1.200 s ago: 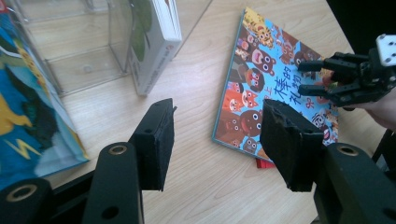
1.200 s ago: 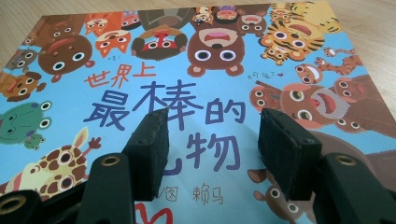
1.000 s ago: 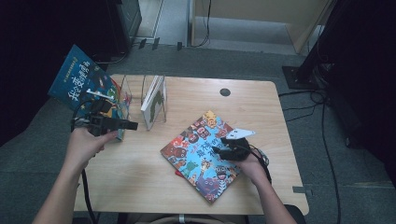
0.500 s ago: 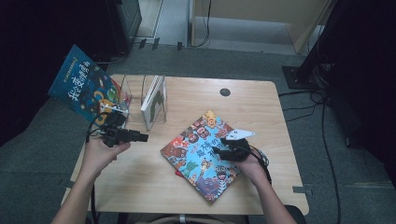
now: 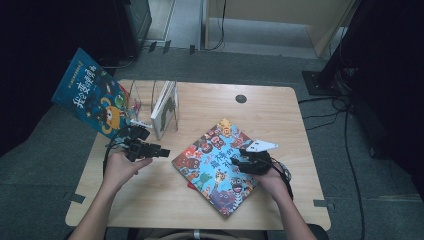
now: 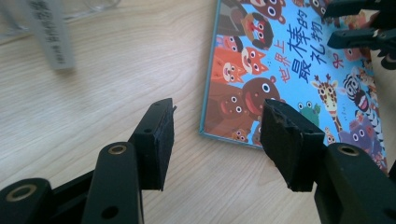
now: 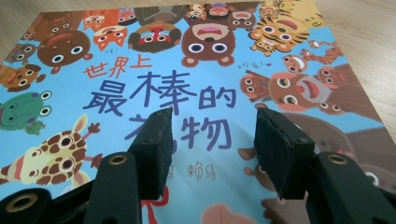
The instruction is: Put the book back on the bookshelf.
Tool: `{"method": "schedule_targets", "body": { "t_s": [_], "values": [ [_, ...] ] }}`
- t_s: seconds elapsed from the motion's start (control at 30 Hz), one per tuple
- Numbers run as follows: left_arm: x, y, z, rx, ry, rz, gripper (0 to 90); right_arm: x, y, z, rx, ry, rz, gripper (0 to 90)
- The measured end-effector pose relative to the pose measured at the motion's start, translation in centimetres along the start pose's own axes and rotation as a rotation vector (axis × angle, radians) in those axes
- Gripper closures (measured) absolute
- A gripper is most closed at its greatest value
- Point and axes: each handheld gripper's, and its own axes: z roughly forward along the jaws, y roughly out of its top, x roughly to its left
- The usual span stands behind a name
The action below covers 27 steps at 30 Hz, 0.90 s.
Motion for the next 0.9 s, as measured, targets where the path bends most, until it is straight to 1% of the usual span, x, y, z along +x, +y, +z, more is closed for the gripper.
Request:
{"method": "schedule_targets", "body": {
  "t_s": [0.07,0.1,0.17,0.3,0.4,0.43,0.5,0.57,0.6,0.7,0.8,0.9],
  "values": [
    [-0.2,0.1,0.7,0.013,0.012,0.025,44.9,-0.1,-0.2,-0.2,-0.002,-0.005,0.005,48.4],
    [-0.3,0.1,1.1,0.015,0.010,0.028,45.0,-0.1,-0.3,-0.3,-0.004,-0.007,0.007,49.0],
    [-0.4,0.3,1.6,0.018,-0.004,0.030,45.0,-0.1,-0.5,-0.6,-0.005,-0.010,0.011,49.8],
    [-0.3,0.5,2.7,0.016,-0.023,0.020,45.0,-0.2,-0.9,-1.0,-0.005,-0.017,0.020,51.6],
    [-0.3,0.6,3.4,0.025,-0.022,0.031,45.0,-0.2,-1.2,-1.3,-0.003,-0.023,0.021,53.0],
    [-0.4,0.6,3.6,0.025,-0.023,0.032,45.0,-0.2,-1.3,-1.5,-0.004,-0.028,0.028,53.1],
    [-0.4,0.7,3.9,0.028,-0.029,0.039,45.0,-0.2,-1.5,-1.7,-0.002,-0.030,0.035,53.3],
    [-0.3,0.7,4.1,0.025,-0.036,0.037,44.9,-0.2,-1.7,-1.9,-0.005,-0.036,0.033,54.5],
    [-0.3,0.7,4.2,0.025,-0.039,0.043,44.9,-0.2,-1.7,-2.0,-0.003,-0.039,0.031,55.7],
    [-0.3,0.8,4.6,0.025,-0.045,0.038,44.9,-0.2,-2.0,-2.3,-0.005,-0.042,0.038,59.2],
    [-0.4,0.9,5.1,0.033,-0.043,0.049,45.0,-0.2,-2.2,-2.5,-0.001,-0.041,0.044,61.7],
    [-0.4,1.0,5.5,0.029,-0.043,0.058,45.0,-0.2,-2.4,-2.7,-0.009,-0.042,0.053,63.5]
  ]
}}
